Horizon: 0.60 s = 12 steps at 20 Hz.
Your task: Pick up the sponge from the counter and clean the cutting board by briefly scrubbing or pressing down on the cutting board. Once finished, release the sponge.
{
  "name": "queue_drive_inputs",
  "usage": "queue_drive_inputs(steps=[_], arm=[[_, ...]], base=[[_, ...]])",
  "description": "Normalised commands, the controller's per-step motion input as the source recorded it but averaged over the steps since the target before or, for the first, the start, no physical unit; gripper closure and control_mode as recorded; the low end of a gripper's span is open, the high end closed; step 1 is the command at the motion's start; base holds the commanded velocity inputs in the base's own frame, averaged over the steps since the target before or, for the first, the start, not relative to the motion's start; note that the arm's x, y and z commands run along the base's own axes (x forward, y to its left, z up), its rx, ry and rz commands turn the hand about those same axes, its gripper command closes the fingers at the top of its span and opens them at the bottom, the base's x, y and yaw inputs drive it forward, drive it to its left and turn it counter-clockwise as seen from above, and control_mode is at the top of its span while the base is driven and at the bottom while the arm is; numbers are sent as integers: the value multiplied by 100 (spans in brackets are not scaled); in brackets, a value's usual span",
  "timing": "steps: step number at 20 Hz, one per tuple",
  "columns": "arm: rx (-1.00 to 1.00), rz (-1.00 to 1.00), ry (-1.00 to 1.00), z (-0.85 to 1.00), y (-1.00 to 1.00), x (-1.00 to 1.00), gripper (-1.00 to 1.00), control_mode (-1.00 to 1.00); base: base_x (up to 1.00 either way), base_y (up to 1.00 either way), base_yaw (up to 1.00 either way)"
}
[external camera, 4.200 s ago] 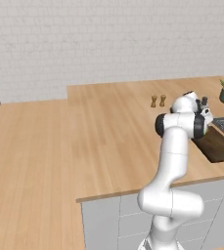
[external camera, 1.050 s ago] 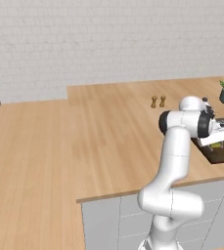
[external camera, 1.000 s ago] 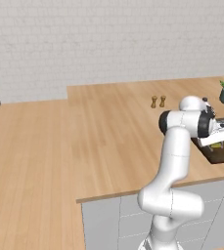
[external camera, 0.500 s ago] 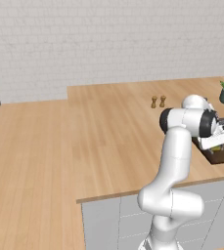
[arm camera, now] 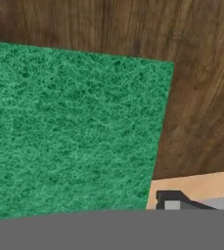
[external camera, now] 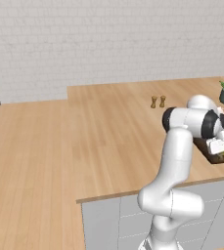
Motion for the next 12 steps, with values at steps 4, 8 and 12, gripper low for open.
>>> queue_drive_inputs(steps=[4,8,12], arm=[[6,0,5,-1,-18,-76,-100,-100],[0,0,0,1,5,4,-100,-100],[0,0,0,23,0,21,-100,-100]], base=[[0,0,0],[0,0,0],[0,0,0]])
